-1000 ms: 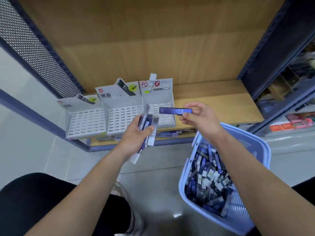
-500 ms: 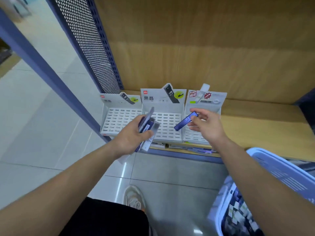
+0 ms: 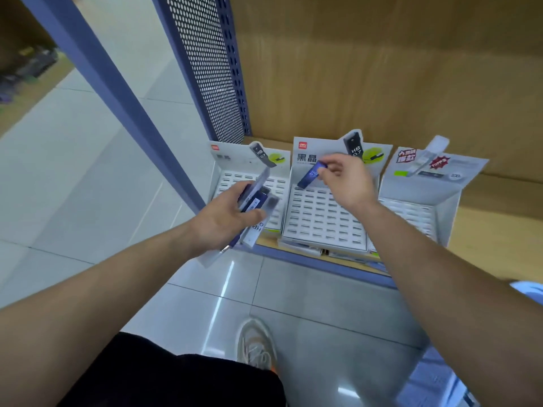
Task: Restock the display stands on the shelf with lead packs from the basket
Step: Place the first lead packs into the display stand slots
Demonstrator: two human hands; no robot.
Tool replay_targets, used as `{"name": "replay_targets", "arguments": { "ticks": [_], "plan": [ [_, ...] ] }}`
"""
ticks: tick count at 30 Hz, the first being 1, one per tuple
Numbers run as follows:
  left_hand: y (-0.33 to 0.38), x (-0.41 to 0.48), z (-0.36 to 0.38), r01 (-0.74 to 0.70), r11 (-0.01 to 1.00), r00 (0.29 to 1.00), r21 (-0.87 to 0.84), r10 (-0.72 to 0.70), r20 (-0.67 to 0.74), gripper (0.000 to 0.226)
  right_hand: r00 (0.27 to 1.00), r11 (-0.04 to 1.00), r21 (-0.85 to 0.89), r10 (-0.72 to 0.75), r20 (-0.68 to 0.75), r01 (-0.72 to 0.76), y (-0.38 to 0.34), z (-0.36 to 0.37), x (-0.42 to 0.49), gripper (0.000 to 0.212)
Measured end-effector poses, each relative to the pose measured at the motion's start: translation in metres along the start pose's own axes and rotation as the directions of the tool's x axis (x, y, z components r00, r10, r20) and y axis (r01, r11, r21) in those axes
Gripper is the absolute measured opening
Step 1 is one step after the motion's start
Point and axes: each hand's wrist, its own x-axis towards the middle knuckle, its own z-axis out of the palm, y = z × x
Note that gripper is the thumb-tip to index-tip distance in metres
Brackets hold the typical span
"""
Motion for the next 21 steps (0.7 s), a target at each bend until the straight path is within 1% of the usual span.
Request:
{"name": "replay_targets", "arguments": {
  "ticks": [3, 6, 8, 10, 14, 19, 21],
  "plan": [
    [-0.006, 0.006, -0.006, 0.009, 0.999, 1.0, -0.037, -0.01, -0.021, 0.033, 0.997, 0.992, -0.102, -0.072, -0.003, 0.072, -0.001, 0.014, 0.006, 0.02],
    [-0.009, 0.011, -0.007, 0.006, 0.997, 1.0, -0.08, -0.008, -0.019, 0.029, 0.992, 0.979, -0.166, -0.124, -0.017, 0.12, 0.0, 0.019, 0.006, 0.021],
    [-0.009, 0.013, -0.006, 0.008, 0.998, 1.0, -0.063, -0.009, -0.019, 0.028, 0.991, 0.97, -0.207, -0.134, -0.02, 0.127, 0.002, 0.019, 0.005, 0.021],
    [-0.01, 0.014, -0.005, 0.02, 0.999, 1.0, -0.041, -0.02, -0.005, 0.031, 0.991, 0.969, -0.214, -0.132, -0.024, 0.124, 0.002, 0.018, 0.004, 0.021],
    [-0.013, 0.014, -0.011, 0.025, 0.998, 1.0, -0.049, -0.025, 0.001, 0.034, 0.99, 0.988, -0.108, -0.118, -0.082, 0.109, -0.007, 0.019, 0.001, 0.018],
    [-0.023, 0.001, -0.029, 0.049, 0.996, 0.998, -0.08, -0.053, -0.042, 0.035, 0.97, 0.978, 0.039, -0.198, -0.142, 0.206, -0.043, 0.028, -0.004, 0.015],
    [-0.032, -0.009, -0.039, 0.061, 0.994, 0.996, -0.087, -0.066, -0.062, 0.035, 0.966, 0.969, 0.062, -0.231, -0.119, 0.239, -0.056, 0.037, -0.004, 0.013]
  ]
}}
